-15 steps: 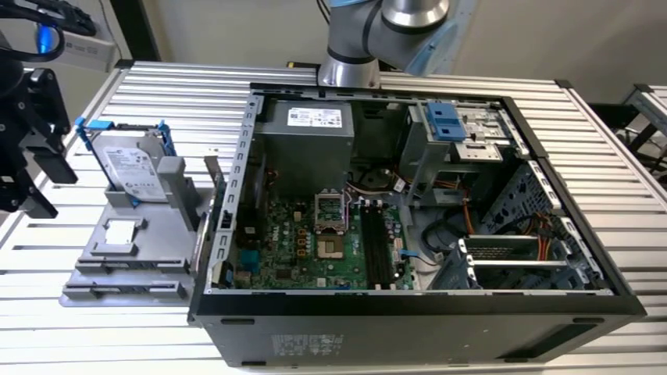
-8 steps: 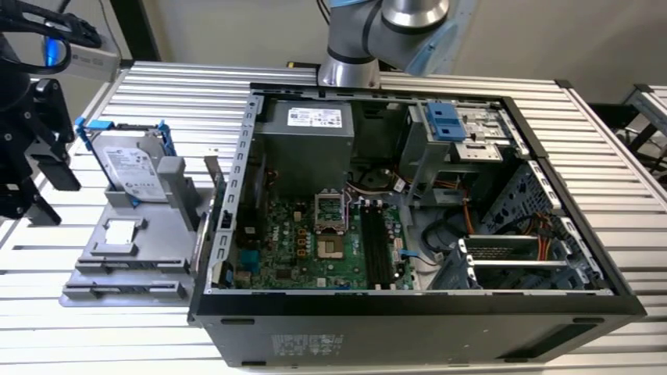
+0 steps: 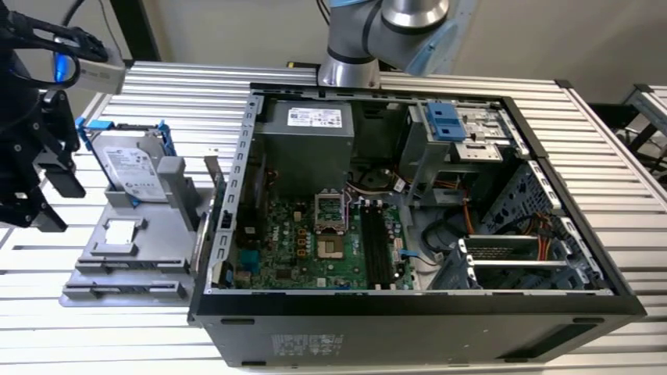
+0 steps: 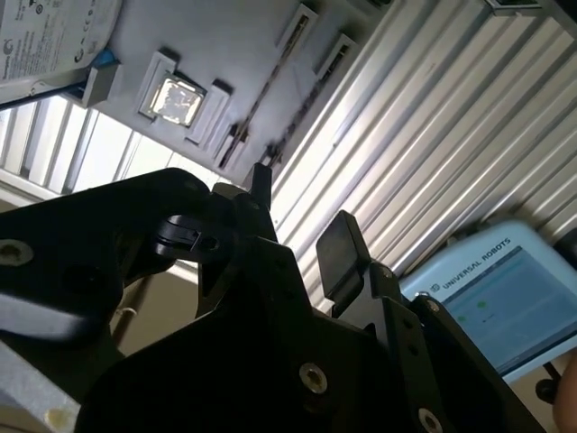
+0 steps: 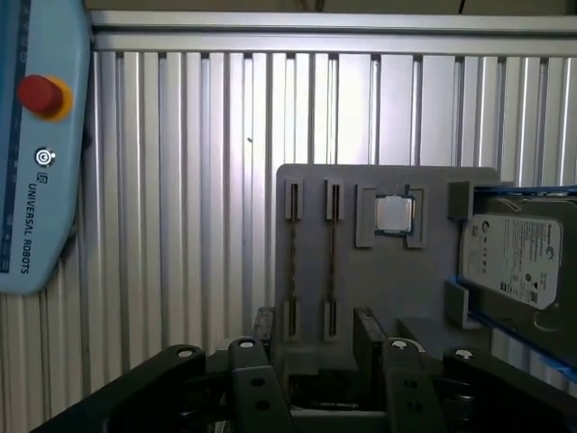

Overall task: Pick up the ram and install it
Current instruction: 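Pick up the ram and move it above insertion slot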

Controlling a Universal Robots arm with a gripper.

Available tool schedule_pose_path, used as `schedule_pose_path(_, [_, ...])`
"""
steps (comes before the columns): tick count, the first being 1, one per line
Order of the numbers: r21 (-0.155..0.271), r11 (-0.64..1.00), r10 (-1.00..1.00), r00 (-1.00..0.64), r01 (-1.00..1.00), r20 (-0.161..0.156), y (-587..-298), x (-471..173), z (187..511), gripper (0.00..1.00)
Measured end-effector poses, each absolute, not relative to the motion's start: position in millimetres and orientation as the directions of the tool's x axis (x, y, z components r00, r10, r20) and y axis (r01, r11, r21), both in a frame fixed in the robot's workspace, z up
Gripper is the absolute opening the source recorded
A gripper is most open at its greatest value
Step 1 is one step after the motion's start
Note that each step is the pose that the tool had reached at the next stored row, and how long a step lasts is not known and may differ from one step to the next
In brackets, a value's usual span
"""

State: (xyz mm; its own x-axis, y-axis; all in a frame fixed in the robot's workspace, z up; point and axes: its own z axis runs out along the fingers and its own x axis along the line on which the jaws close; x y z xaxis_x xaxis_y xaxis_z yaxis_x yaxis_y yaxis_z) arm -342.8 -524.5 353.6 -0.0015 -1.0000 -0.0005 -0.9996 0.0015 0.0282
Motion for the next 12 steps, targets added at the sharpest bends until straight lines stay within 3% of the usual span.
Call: schedule_pose_path(12, [0.028, 0.001, -1.0, -0.001, -1.0, 0.001, -524.5, -342.2, 333.8, 1.0])
